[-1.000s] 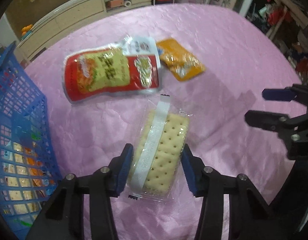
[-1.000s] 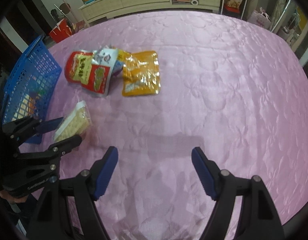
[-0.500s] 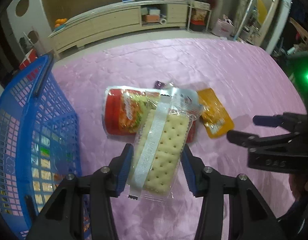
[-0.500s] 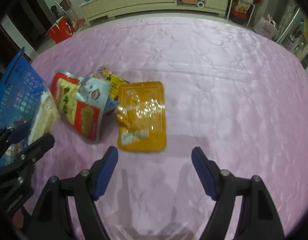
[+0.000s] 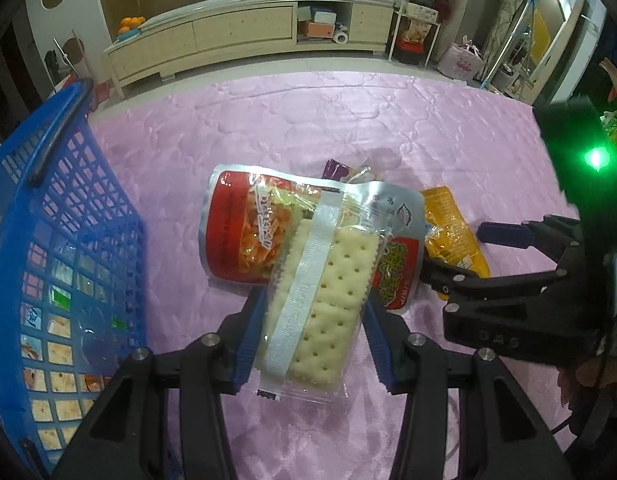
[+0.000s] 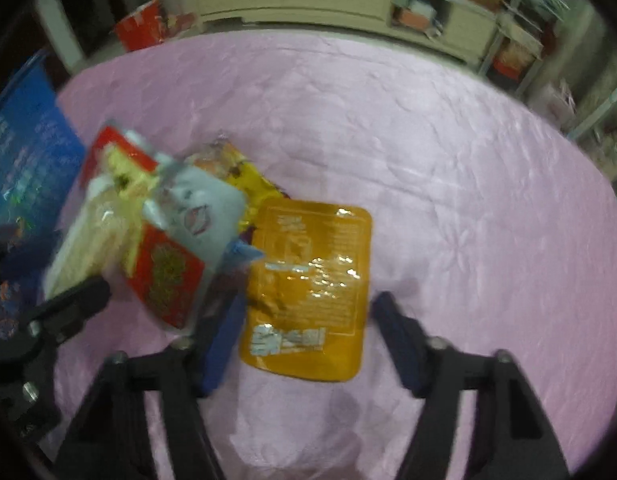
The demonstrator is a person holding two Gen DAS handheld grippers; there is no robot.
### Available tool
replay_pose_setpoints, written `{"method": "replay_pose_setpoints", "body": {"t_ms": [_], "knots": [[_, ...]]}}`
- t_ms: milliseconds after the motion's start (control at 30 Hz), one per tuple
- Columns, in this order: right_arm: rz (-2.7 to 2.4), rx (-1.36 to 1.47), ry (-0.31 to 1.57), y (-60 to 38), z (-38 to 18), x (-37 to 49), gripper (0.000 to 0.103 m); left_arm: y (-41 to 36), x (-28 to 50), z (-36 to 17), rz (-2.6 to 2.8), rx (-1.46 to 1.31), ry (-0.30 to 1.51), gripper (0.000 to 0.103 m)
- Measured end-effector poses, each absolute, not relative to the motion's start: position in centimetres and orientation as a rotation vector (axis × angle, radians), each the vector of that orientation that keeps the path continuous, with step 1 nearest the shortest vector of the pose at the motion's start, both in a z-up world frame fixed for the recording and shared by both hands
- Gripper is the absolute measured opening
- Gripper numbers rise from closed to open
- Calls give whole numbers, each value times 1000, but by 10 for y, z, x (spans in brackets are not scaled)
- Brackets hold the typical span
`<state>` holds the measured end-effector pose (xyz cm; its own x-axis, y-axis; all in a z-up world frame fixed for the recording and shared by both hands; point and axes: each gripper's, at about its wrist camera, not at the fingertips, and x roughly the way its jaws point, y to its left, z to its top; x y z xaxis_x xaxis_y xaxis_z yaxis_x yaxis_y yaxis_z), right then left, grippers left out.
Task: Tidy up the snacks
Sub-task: 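Lift the cracker pack with the left tool while the right tool grasps the orange translucent bag, then carry both snacks over the basket while the right tool drops the orange bag inside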
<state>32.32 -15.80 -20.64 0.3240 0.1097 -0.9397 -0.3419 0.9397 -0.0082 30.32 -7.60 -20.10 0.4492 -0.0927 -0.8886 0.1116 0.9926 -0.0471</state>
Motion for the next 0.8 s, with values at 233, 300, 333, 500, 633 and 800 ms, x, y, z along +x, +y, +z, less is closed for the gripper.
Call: {"method": "replay_pose_setpoints", "body": {"t_ms": [233, 300, 333, 500, 633, 800], "knots": [[358, -256, 1191, -149, -202, 312, 32, -81, 301, -203, -133, -5, 1107, 46], [369, -237, 1201, -157, -200, 299, 32, -81, 296, -202, -143, -13, 1111, 46], [373, -218, 1209, -165, -198, 294, 32, -83, 295, -201, -146, -13, 1110, 46], [351, -168, 1200, -187, -180, 266, 32, -89, 274, -188, -168, -12, 1095, 46], [356, -172, 1161, -190, -151, 248, 32, -91, 258, -170, -182, -10, 1071, 46], [371, -175, 1098, -187, -110, 222, 32, -94, 237, -143, -194, -11, 1030, 46]]}}
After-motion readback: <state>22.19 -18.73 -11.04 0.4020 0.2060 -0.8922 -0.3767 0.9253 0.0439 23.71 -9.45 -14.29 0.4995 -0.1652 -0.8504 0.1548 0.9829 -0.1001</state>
